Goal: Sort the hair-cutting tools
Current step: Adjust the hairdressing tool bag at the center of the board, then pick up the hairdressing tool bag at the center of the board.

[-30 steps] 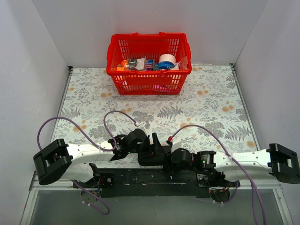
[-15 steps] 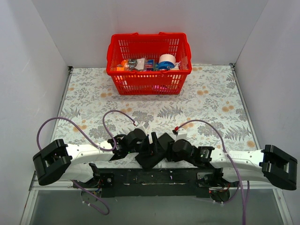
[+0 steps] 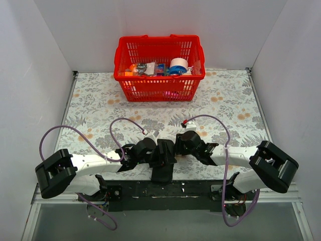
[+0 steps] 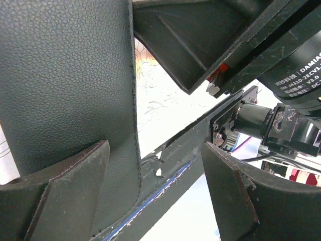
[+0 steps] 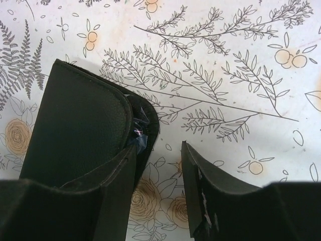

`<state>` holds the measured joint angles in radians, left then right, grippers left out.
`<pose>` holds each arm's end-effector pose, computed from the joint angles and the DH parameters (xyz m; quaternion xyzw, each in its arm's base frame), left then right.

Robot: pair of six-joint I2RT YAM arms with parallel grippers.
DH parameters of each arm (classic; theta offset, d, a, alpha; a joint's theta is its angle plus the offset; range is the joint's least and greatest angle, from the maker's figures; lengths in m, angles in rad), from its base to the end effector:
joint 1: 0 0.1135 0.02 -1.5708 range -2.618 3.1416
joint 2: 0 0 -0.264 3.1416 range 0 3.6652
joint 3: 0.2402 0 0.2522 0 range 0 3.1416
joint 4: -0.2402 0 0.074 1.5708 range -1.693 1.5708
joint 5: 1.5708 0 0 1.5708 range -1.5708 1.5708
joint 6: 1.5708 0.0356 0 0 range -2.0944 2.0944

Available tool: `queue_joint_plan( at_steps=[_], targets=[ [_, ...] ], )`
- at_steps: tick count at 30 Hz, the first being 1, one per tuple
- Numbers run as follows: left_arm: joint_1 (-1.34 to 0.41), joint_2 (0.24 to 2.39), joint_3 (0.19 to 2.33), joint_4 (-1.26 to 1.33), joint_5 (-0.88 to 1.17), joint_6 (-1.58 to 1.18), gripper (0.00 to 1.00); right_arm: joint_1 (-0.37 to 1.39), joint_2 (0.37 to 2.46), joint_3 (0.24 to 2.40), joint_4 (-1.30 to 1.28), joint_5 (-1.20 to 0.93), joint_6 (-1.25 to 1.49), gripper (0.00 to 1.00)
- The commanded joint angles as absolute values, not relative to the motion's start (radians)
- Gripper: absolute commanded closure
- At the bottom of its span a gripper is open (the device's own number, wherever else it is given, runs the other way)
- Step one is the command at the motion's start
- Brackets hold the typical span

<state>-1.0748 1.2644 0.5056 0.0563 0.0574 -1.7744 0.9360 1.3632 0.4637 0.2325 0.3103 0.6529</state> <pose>0.1139 -0.2147 0.1694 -0.2994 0.8561 -0.4198 0.0355 0.1568 0.1946 0.1506 -0.0586 0.8894 0.2104 0.4015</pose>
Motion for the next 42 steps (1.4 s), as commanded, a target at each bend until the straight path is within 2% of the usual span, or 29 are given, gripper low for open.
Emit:
queue_joint_plan(
  at_steps=[1, 8, 15, 18, 19, 22, 24, 28, 33, 42],
  targets=[
    [-1.083, 1.293, 0.494, -0.080, 0.069, -1.770, 0.25, 0.920, 1.393, 0.483, 0.115, 0.311, 0.594, 0.51],
    [-1.083, 1.353, 0.512, -0.042, 0.067, -1.772, 0.25, 0.922, 1.230, 0.465, -0.084, 0.348, 0.583, 0.50],
    [-1.083, 1.413, 0.541, -0.015, 0.084, -1.766, 0.25, 0.934, 1.083, 0.404, -0.080, 0.122, 0.618, 0.51],
    [-1.083, 1.414, 0.548, -0.017, 0.080, -1.763, 0.25, 0.986, 1.071, 0.385, -0.074, 0.095, 0.637, 0.58],
    [-1.083, 1.414, 0.551, -0.018, 0.081, -1.763, 0.25, 1.000, 1.065, 0.379, -0.068, 0.094, 0.646, 0.65],
    [-1.083, 1.413, 0.549, -0.023, 0.080, -1.764, 0.25, 1.043, 1.025, 0.357, -0.040, 0.089, 0.669, 0.76],
    [-1.083, 1.407, 0.542, -0.023, 0.078, -1.767, 0.25, 1.064, 0.990, 0.344, -0.011, 0.087, 0.683, 0.79],
    [-1.083, 1.368, 0.520, -0.035, 0.068, -1.779, 0.25, 1.075, 0.942, 0.339, 0.031, 0.116, 0.710, 0.97],
    [-1.083, 1.310, 0.496, -0.048, 0.051, -1.793, 0.25, 1.075, 0.945, 0.337, 0.093, 0.176, 0.735, 0.99],
    [-1.083, 1.203, 0.453, -0.071, 0.028, -1.824, 0.25, 1.086, 1.100, 0.316, 0.328, 0.100, 0.798, 0.99]
  ],
)
